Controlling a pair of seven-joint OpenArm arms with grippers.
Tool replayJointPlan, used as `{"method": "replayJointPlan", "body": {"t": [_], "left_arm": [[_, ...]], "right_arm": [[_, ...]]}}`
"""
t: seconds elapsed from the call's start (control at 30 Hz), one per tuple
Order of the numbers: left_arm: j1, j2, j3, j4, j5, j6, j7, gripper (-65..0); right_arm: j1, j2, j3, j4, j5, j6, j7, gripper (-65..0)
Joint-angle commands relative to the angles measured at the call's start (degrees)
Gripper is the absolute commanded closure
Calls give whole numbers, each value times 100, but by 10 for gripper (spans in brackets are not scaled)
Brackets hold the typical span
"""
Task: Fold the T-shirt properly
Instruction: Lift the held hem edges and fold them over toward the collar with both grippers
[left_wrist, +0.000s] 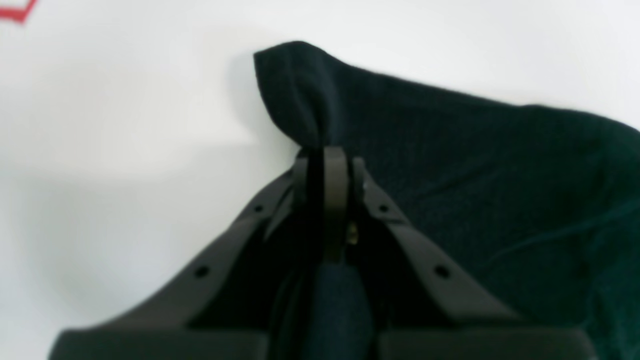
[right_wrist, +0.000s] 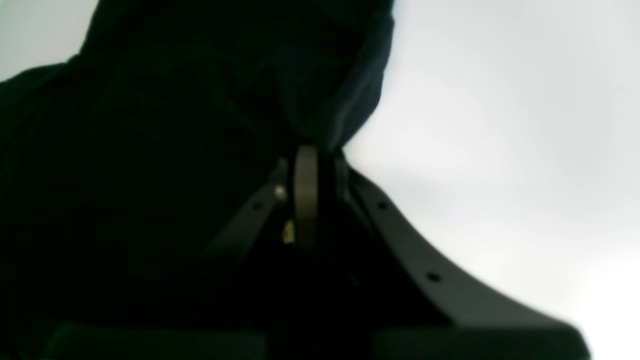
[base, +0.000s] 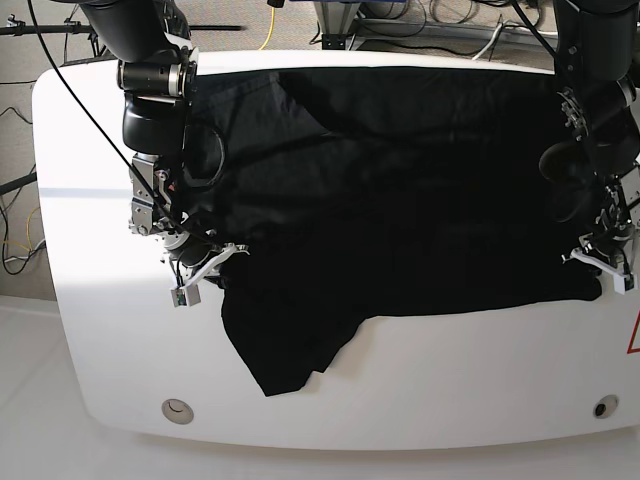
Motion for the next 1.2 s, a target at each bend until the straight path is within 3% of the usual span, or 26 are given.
{"method": "replayJointPlan", "body": {"t": [0.0, 0.23, 1.03, 1.17], "left_arm": [[-94, -191, -1, 345, -143, -26, -272, 0], [106, -244, -31, 591, -264, -46, -456, 0], [120, -234, -79, 517, -190, -235, -175, 0], [283, -229, -144, 833, -227, -343, -14, 0]], "right_arm": [[101, 48, 15, 386, 141, 62, 127, -1], [-14, 51, 52, 661, 282, 83, 93, -6], [10, 76, 39, 554, 176, 80, 161, -3], [-71, 84, 80, 1015, 168, 114, -137, -2]]}}
